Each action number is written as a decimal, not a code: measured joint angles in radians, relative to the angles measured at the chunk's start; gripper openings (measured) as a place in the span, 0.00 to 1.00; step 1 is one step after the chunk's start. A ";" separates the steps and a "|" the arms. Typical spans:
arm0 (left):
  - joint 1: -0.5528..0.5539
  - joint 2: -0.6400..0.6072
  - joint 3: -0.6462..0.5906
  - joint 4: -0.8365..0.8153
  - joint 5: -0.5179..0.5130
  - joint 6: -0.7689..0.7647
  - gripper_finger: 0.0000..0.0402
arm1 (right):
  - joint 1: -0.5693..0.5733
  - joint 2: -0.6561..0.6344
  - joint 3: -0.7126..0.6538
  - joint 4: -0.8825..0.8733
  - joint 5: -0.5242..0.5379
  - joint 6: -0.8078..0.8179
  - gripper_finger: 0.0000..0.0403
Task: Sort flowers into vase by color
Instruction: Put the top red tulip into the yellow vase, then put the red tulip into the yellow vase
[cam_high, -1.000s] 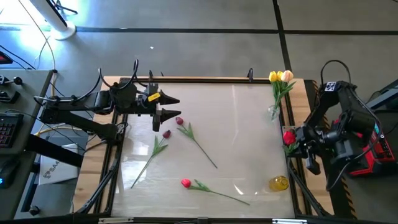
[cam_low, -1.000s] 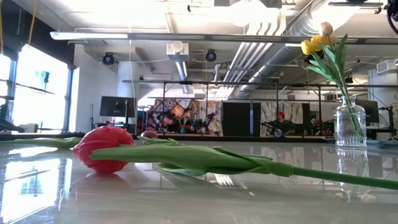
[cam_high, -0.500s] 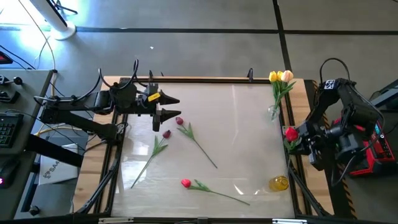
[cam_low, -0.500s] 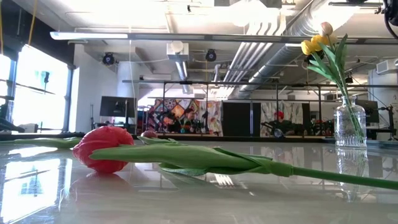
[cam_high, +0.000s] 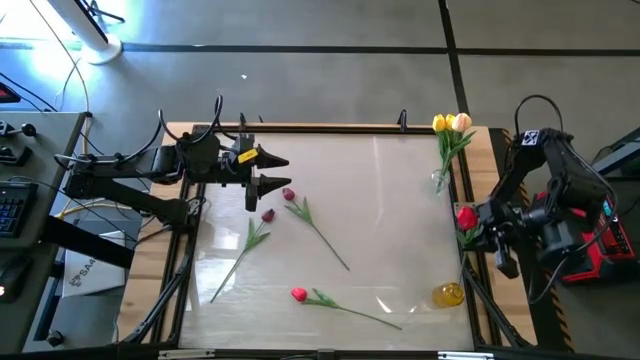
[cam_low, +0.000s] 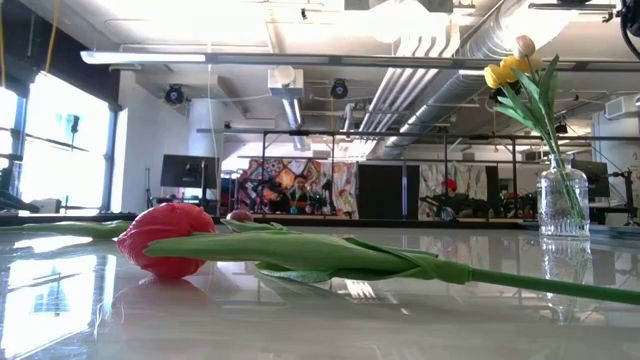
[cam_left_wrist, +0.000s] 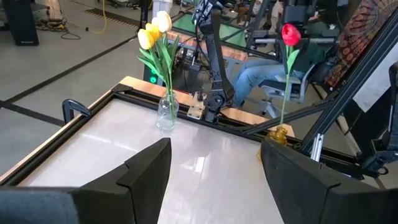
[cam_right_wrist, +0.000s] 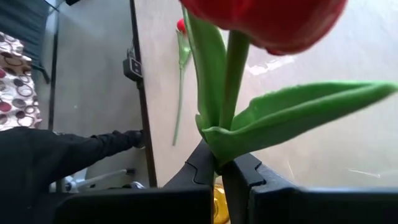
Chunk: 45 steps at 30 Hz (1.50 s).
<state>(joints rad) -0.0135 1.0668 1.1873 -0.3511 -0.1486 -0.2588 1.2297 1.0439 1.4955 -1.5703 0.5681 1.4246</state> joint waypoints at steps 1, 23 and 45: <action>0.000 0.000 0.000 0.000 0.000 0.000 0.59 | 0.000 0.002 -0.010 -0.001 0.000 0.011 0.00; 0.000 0.000 0.000 0.000 0.000 0.000 0.59 | 0.089 0.011 -0.266 0.133 0.030 0.235 0.00; 0.000 0.000 0.000 0.000 0.000 0.000 0.59 | 0.141 0.113 -0.233 0.222 -0.284 0.300 0.39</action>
<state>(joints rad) -0.0135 1.0668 1.1873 -0.3511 -0.1486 -0.2588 1.3705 1.1566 1.2626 -1.3487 0.2841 1.7249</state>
